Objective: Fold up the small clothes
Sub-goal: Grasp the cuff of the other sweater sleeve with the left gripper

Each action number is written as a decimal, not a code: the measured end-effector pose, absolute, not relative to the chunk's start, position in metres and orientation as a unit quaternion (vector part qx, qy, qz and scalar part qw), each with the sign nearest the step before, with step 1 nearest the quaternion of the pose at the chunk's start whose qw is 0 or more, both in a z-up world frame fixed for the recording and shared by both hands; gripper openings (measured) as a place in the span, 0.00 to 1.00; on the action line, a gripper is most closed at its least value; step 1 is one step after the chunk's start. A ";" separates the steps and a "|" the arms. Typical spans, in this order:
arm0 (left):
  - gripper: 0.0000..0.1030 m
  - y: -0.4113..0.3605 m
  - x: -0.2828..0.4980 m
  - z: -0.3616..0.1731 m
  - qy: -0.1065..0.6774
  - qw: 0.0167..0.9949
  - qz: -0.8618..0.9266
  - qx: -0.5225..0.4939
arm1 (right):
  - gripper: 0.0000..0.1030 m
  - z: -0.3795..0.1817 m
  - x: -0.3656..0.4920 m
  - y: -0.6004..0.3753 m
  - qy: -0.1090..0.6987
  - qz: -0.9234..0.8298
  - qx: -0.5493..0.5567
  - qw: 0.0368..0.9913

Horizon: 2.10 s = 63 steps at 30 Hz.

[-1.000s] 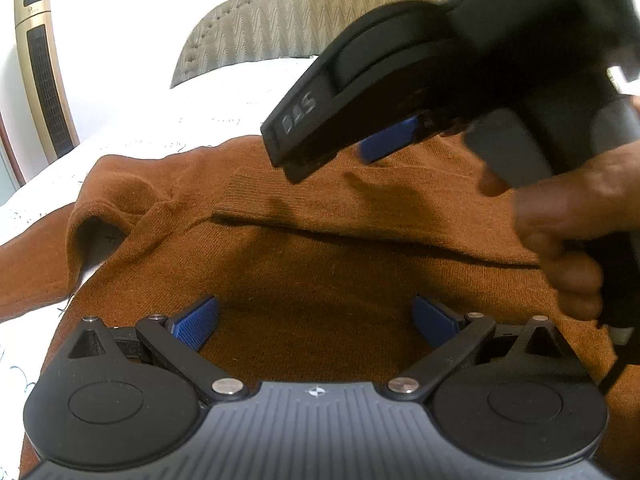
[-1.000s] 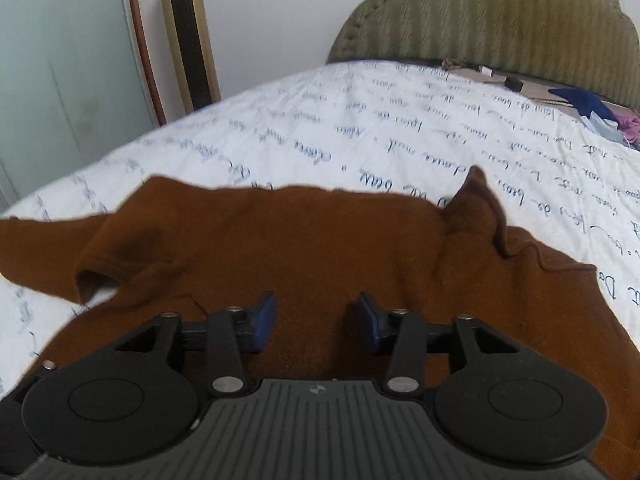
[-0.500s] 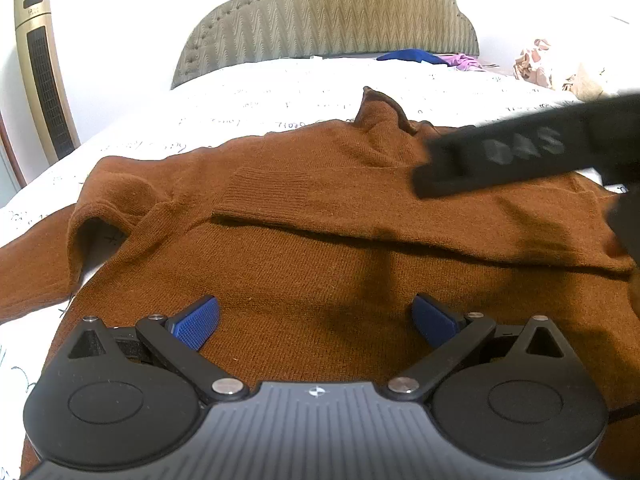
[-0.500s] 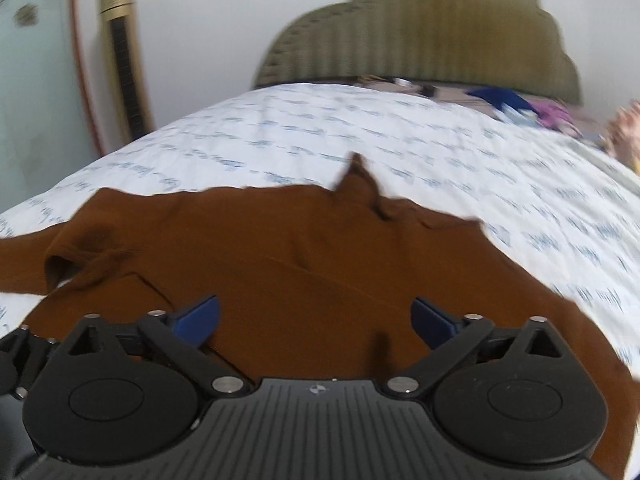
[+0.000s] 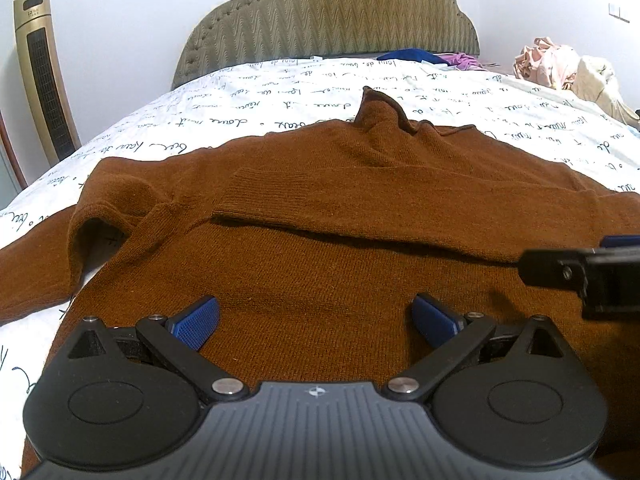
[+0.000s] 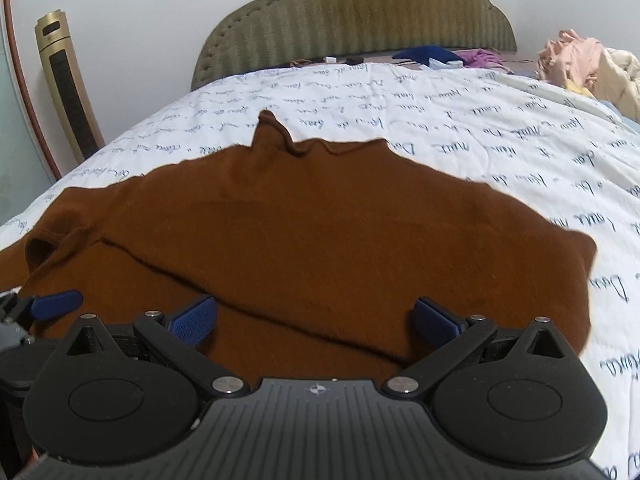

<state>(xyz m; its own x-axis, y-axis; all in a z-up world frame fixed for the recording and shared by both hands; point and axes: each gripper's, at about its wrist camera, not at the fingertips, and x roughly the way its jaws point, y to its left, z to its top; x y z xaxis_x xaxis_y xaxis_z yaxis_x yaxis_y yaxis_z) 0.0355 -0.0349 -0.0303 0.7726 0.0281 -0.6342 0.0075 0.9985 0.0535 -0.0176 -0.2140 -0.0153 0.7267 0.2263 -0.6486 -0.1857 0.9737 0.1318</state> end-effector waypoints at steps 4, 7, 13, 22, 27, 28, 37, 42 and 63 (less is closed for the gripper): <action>1.00 -0.035 0.035 -0.030 0.337 0.941 0.006 0.027 | 1.00 -0.015 -0.024 -0.214 0.350 0.108 0.027 0.930; 1.00 -0.033 0.037 -0.029 0.339 0.941 0.006 0.026 | 1.00 -0.015 -0.028 -0.214 0.343 0.105 0.023 0.933; 1.00 -0.023 0.031 -0.014 0.346 0.937 0.012 0.045 | 1.00 -0.016 -0.035 -0.212 0.334 0.113 0.014 0.936; 1.00 0.092 0.008 0.021 0.321 0.937 0.133 -0.030 | 1.00 -0.018 -0.043 -0.215 0.312 0.133 0.031 0.940; 1.00 0.201 -0.015 0.022 0.310 0.907 0.228 -0.172 | 1.00 -0.020 -0.042 -0.215 0.314 0.133 0.040 0.939; 1.00 0.223 -0.021 0.020 0.303 0.897 0.246 -0.206 | 1.00 -0.020 -0.042 -0.215 0.314 0.133 0.041 0.939; 1.00 0.339 -0.061 -0.020 0.204 0.814 0.221 -0.497 | 1.00 -0.021 -0.042 -0.216 0.313 0.133 0.042 0.939; 0.99 0.363 -0.070 -0.030 0.147 0.784 0.230 -0.558 | 1.00 -0.021 -0.043 -0.215 0.313 0.132 0.042 0.940; 0.07 0.326 -0.045 0.018 0.155 0.829 0.395 -0.363 | 1.00 -0.026 -0.042 -0.211 0.318 0.129 0.034 0.939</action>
<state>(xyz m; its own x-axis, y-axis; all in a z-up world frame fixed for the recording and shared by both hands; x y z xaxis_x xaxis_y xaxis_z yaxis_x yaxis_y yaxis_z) -0.0450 0.3258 0.0179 0.6402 0.5422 -0.5441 -0.7676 0.4241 -0.4806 -0.0420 -0.2114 -0.0258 0.7642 0.2643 -0.5883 -0.2210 0.9643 0.1461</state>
